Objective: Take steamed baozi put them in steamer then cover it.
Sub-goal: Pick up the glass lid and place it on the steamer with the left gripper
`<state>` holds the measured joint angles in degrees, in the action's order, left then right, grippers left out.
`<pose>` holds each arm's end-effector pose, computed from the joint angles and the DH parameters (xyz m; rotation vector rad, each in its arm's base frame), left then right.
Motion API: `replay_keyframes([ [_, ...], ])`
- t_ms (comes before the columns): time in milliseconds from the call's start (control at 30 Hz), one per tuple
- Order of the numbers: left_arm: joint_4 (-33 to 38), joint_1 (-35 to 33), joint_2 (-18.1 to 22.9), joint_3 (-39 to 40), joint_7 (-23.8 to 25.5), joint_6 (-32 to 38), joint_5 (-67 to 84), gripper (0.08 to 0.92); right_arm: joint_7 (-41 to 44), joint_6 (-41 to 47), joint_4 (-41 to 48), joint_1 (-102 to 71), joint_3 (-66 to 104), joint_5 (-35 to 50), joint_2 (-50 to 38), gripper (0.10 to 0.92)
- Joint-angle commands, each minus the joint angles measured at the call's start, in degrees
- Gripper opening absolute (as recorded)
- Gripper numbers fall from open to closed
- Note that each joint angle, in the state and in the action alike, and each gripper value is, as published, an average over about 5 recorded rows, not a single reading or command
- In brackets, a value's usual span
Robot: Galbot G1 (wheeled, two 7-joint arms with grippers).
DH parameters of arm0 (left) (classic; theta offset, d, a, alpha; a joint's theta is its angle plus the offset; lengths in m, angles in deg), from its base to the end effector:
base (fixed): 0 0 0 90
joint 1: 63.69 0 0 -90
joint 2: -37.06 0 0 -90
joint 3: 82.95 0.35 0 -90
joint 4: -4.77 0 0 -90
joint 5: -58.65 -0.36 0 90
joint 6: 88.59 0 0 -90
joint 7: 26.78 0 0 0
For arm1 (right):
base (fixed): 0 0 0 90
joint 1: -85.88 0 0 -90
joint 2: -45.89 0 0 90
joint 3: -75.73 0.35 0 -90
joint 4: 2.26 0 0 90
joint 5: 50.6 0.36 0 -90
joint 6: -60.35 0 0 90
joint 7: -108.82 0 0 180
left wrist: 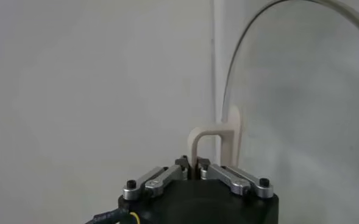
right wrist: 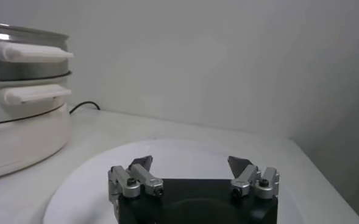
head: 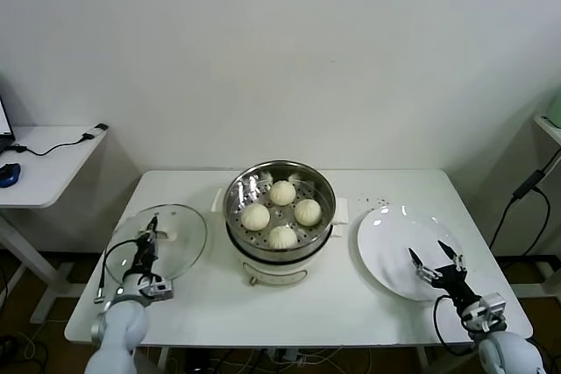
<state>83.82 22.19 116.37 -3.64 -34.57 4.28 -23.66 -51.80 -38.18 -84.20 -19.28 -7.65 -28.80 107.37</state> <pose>0.3178 0.1420 -0.4229 0.0680 -2.0434 -2.1421 0.2549 -0.2273 -0.4133 0.2904 -2.9089 0.1553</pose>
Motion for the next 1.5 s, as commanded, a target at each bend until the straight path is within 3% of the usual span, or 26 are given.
replay_keyframes([
  [33,19.26,-8.54,-4.62,0.12,1.88,-4.91,10.33,0.149,0.06,-0.26,0.75,0.29,0.01,-0.55,-0.09,0.823],
  [267,36.41,-16.32,-10.9,1.08,3.99,-19.46,11.73,0.149,0.01,-0.49,1.53,1.14,-0.05,-0.74,-0.24,0.823],
  [433,43.98,-18.11,-15.41,5.27,6.21,-28.59,14.57,0.149,-0.14,-0.59,2.2,2.06,-0.51,-1.09,-0.64,0.823],
  [633,47.67,-13.68,-21.07,17.65,10.8,-39.1,13.88,0.149,-0.85,-0.32,2.96,4.33,-1.88,-1.83,-0.84,0.823],
  [767,47.73,-8.26,-22.47,27.28,14.41,-42.85,9.69,0.149,-1.26,-0.01,3.17,5.83,-2.92,-2.17,-1.06,0.823],
  [900,46.51,-1.64,-20.35,36.65,21.43,-45.95,4.5,0.149,-1.45,0.04,3.93,7.26,-3.45,-2.25,-0.93,0.823],
  [1033,42.83,4.38,-14.92,43.52,25.75,-47.75,-0.41,0.149,-1.48,-0.06,4.66,8.29,-3.81,-2.41,-0.68,0.823],
  [1500,23.44,16.96,4.43,51.82,26.7,-47.86,-8.93,0.149,-1.23,-0.66,5.56,8.6,-3.25,-2.96,-0.46,0.823],
])
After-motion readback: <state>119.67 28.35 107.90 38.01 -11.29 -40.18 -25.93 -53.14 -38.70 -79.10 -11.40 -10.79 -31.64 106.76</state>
